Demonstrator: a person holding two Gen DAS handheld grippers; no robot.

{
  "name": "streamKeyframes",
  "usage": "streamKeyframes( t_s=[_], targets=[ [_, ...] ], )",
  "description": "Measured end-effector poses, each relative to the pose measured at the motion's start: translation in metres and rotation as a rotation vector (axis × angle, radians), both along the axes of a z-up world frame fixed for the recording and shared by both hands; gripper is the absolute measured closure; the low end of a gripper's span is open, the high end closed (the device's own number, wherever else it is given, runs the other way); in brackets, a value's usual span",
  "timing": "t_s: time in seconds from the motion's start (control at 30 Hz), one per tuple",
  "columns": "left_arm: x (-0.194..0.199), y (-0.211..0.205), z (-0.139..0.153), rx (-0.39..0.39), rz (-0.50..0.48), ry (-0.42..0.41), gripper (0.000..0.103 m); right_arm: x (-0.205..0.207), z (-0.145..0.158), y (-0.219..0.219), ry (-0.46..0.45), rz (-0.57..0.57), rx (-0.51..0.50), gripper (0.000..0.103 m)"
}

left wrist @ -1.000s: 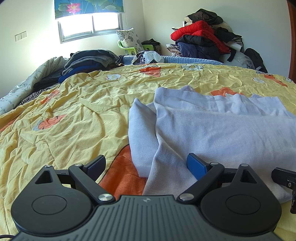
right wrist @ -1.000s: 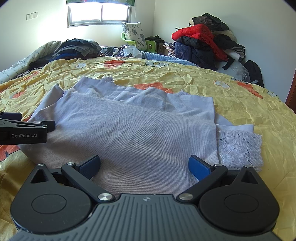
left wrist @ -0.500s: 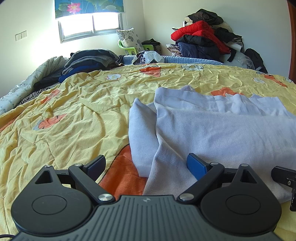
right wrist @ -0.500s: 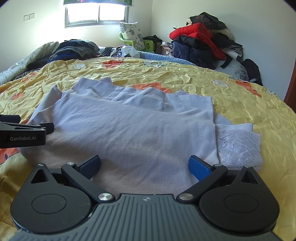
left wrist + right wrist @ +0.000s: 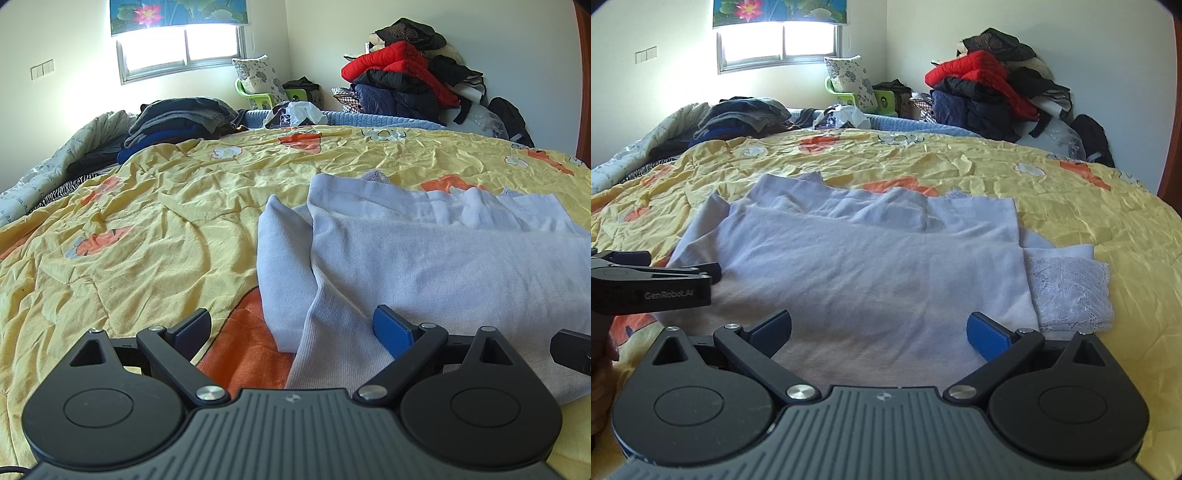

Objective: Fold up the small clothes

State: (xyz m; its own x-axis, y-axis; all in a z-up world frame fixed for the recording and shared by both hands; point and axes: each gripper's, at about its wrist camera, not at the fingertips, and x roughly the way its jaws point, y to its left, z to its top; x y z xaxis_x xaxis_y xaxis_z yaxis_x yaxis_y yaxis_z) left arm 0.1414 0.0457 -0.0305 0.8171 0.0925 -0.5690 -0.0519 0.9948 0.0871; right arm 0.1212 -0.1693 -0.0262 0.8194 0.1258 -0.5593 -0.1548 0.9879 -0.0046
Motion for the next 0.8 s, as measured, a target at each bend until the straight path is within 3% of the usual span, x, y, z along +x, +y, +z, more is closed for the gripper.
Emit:
streamKeyframes(
  t_s=[0.43,0.53,0.7,0.8],
  targets=[
    [-0.004,0.005,0.001,-0.038,-0.008,-0.007,0.008,-0.024,0.002,0.049,-0.105,0.114,-0.239,0.001],
    [-0.004,0.012,0.002,-0.098,-0.007,0.001,0.008,-0.03,0.001,0.06,-0.128,0.145,-0.283,0.001],
    [0.001,0.038,0.001,-0.263,0.024,0.019,0.008,-0.039,0.001,0.075,-0.16,0.189,-0.341,0.001],
    [-0.002,0.045,0.0,-0.311,0.031,0.0,0.008,-0.04,-0.002,0.082,-0.159,0.207,-0.352,0.001]
  ],
)
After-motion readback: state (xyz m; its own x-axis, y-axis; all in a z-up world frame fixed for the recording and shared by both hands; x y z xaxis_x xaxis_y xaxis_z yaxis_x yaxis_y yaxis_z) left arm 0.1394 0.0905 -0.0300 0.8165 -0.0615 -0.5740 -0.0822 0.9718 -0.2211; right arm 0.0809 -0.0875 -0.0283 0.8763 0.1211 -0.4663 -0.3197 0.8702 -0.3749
